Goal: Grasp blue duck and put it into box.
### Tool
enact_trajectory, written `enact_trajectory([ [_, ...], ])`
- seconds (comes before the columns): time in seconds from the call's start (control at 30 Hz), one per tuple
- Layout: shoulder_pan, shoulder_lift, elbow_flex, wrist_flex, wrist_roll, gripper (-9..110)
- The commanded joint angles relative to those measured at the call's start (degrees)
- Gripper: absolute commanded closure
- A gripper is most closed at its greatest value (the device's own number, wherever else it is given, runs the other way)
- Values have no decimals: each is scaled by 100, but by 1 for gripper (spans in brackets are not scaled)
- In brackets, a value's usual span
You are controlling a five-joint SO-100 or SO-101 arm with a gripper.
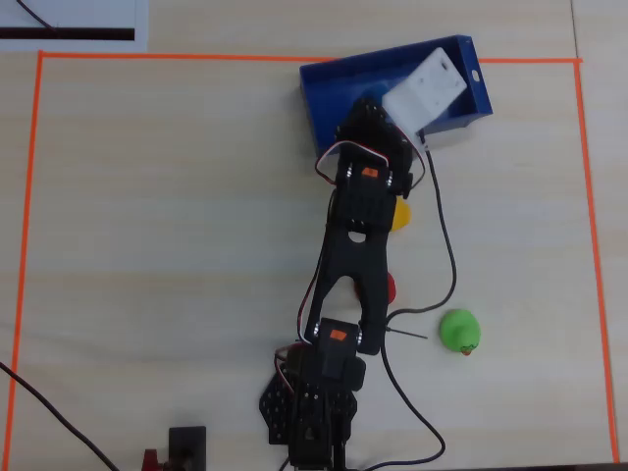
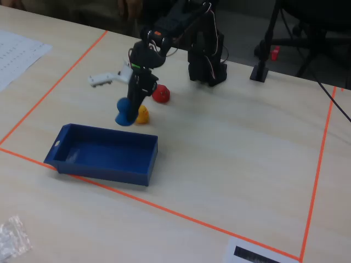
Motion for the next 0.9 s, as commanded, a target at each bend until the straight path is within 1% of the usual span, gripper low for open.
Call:
enact_trajectory([
  [0.0,-114,-536,-712,-343,141,101],
  [0.13,-44,-1230,-1011,-773,141,97],
  [0.2,53,-1538,-1169,-870,114,89],
  [0.27,132,-1758,-1310,-853,62,77],
  [0.33,193,-1837,-1380,-773,-53,70],
  [0.47,281,-1468,-1222,-475,-299,62],
  [0.5,281,-1230,-1099,-387,-343,61],
  [0.53,299,-976,-940,-360,-360,63],
  [0.57,316,-650,-738,-343,-360,68],
  [0.63,316,185,-158,-202,-325,85],
  [0.7,229,1292,817,-141,-387,99],
  [0.73,176,1890,1354,-70,-448,101],
  [0.87,-123,4096,3103,677,-712,101],
])
